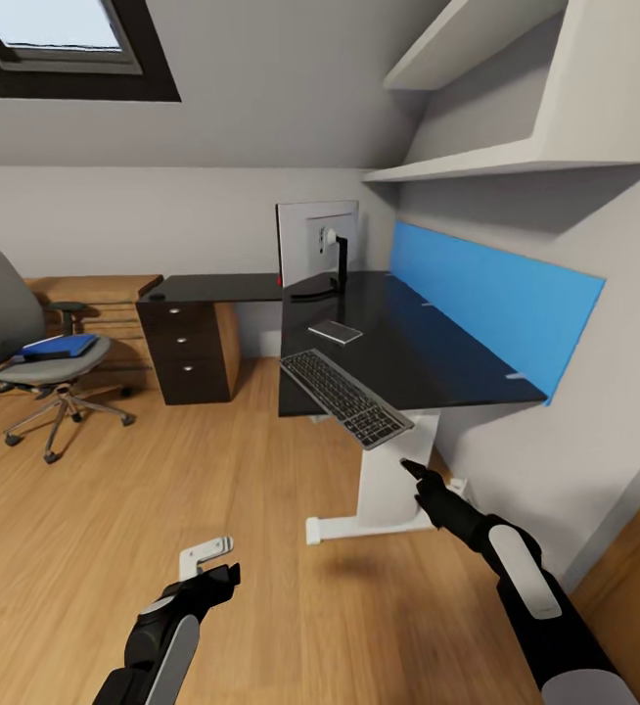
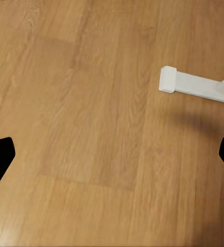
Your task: In the bedroom, organize the workspace by keeping the computer under the desk, ensuring the monitor is on the desk, placing the keyboard on the desk next to the monitor, placing the mouse on the desk next to the keyboard, moving the folder from the swivel chair onto the desk next to the mouse, stacking the notebook on top of the folder with the pen on top of the notebook, and positioning the swivel chair next to the desk.
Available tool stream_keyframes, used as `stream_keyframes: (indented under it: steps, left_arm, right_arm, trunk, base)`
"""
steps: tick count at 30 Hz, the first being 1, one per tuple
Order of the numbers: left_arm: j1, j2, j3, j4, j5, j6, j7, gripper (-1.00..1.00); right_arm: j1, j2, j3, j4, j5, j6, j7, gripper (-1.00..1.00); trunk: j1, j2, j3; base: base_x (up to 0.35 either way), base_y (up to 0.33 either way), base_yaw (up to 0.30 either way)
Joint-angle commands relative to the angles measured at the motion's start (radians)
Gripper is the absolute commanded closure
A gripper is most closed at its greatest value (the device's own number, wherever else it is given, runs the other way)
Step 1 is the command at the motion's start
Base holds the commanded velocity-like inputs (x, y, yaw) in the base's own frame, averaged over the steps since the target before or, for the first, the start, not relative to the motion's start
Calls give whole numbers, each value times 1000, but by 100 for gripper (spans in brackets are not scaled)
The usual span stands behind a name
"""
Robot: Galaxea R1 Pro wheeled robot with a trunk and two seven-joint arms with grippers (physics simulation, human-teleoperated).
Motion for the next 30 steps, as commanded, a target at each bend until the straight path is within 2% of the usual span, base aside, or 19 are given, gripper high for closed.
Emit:
stream_keyframes:
  steps: [1, 6, 13, 14, 16, 30]
  left_arm:
    - [-1, 0, -1, -1, 11, 2, 10, -100]
    - [-1, -1, -2, -1, 11, 2, 10, -100]
    - [-1, -1, -2, -1, 10, 2, 11, -100]
    - [-1, -1, -2, -1, 10, 2, 10, -100]
    - [-1, -1, -2, -1, 10, 2, 11, -100]
    - [-1, -1, -2, -1, 11, 2, 10, -100]
  right_arm:
    - [0, 0, -1, -1, -9, 5, 0, -100]
    - [0, -1, -1, -1, -9, 5, 28, -100]
    - [0, -2, -1, 0, -9, 7, 67, -100]
    - [1, -2, -1, 1, -9, 7, 135, -100]
    - [1, -2, -1, 2, -9, 7, 147, -100]
    - [1, -2, -1, 6, -8, 7, 153, -100]
  trunk:
    - [0, 0, -1]
    - [0, 0, -1]
    - [-27, 49, 21]
    - [-31, 56, 24]
    - [-34, 63, 27]
    - [-34, 63, 27]
  base:
    - [74, 0, 0]
    - [36, 0, 0]
    - [6, 0, 0]
    - [2, 0, 0]
    - [1, 0, 0]
    - [10, 0, 0]
